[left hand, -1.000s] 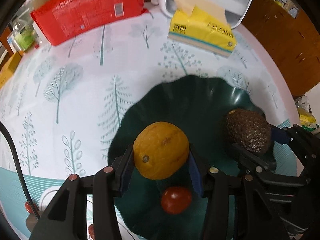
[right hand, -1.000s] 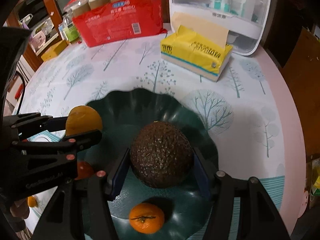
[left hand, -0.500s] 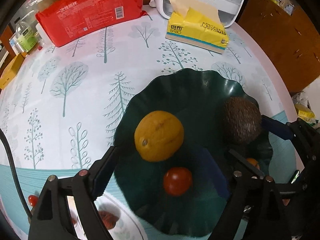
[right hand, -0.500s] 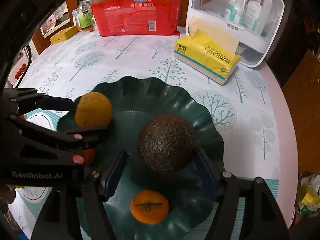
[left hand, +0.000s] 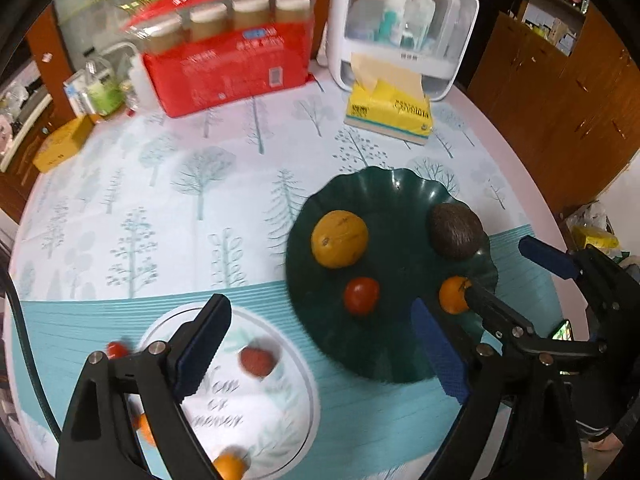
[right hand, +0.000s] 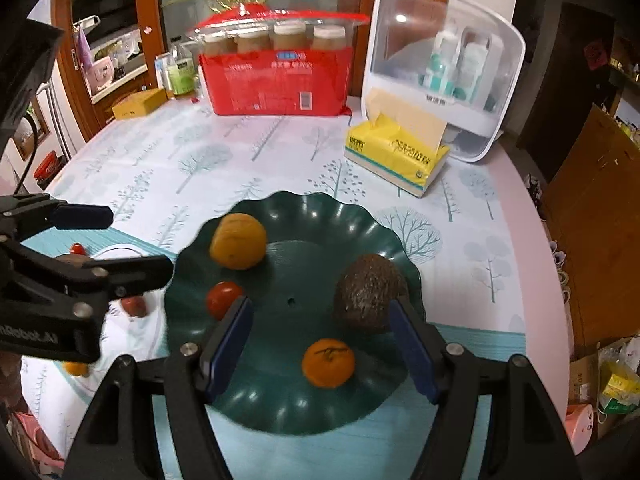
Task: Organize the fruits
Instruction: 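Move both tools back toward the fruit plate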
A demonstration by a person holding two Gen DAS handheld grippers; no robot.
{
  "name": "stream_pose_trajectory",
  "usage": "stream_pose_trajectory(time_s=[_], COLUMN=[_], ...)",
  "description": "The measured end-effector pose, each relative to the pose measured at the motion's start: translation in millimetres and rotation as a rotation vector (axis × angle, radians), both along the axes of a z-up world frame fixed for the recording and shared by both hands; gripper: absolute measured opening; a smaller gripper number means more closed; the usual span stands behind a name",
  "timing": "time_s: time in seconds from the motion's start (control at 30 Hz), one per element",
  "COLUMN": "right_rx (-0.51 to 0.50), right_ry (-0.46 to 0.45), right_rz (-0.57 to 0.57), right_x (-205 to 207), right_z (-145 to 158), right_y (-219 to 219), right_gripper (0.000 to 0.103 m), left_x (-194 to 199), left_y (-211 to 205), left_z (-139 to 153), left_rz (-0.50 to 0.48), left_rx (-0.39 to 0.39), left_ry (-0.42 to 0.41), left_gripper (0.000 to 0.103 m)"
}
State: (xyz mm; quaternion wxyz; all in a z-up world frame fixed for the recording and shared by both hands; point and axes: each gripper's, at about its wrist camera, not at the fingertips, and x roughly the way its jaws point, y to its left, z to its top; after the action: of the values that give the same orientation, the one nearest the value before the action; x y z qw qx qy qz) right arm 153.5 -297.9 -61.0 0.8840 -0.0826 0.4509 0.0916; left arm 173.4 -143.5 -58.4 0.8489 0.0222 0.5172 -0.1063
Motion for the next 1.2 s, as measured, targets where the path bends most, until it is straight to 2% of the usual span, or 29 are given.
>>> stream_pose_trajectory(time_s=[0.17, 0.3, 0.43, 0.67, 0.97, 1.2], right_rx=[0.002, 0.01, 0.073, 0.14, 0.106, 0.085], right_ry=[-0.014, -0.017, -0.002, 0.04, 0.009, 0.06], right_rz=[-0.004, -0.016, -0.029, -0.048, -0.054, -0.123], right_x=[-27.4, -43.8, -56.1, -70.4, -79.7, -83.4], right_z=[17.6, 29.0, 40.3, 48.1, 54.5, 26.5], right_y=[17.4, 36.6, 61.5, 118.0, 188.7, 215.9], right_gripper=[0.071, 0.071, 0.071, 0.071, 0.071, 0.071], left_x=[-27.7, -46.0, -67.6, -94.8, -111.7, -92.1], left_y=[27.4, 58.1, 99.8, 170.2, 253.8, 279.7], left_z=[26.5, 48.1, 68.8, 82.4, 67.8, 12.9], left_rz=[0.004, 0.018, 0.041, 0.091, 0.112, 0.061], left_rx=[-0.019, 0.013, 0.038, 0.034, 0.014, 0.03], left_ry=[-0.035, -0.073, -0.128, -0.178, -0.192, -0.084], left_gripper=[0.091, 0.091, 0.095, 0.096, 0.096, 0.096])
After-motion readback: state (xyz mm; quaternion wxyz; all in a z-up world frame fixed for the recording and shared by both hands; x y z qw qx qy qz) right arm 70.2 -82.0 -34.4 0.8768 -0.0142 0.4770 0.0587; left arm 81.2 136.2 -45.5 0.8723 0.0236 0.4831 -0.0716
